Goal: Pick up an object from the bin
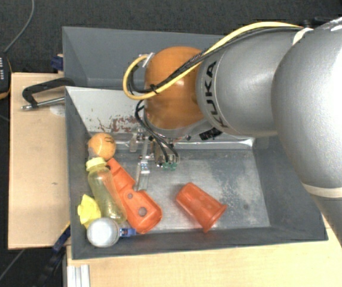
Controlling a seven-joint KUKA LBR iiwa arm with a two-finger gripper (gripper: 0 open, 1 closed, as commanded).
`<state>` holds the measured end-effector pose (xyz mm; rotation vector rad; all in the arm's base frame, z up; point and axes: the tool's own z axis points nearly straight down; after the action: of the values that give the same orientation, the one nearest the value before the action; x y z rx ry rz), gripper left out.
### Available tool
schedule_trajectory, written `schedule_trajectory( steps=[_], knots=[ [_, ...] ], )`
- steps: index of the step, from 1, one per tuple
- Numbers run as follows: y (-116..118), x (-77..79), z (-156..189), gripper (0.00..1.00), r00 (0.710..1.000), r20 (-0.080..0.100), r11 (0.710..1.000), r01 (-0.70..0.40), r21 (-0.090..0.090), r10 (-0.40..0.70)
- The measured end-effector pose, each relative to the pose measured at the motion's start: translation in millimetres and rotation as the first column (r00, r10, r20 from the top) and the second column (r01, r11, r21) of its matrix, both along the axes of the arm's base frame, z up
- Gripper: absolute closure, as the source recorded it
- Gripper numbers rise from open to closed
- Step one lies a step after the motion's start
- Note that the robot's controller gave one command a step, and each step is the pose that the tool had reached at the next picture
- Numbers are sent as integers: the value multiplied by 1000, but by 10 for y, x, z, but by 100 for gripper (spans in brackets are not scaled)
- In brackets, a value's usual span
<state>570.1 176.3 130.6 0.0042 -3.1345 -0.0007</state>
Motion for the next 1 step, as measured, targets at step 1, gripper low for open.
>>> schedule_trajectory(
  steps=[1],
  knots=[
    [-8, 20, 51, 0, 1000, 8, 1000, 2, 1, -2]
  ],
)
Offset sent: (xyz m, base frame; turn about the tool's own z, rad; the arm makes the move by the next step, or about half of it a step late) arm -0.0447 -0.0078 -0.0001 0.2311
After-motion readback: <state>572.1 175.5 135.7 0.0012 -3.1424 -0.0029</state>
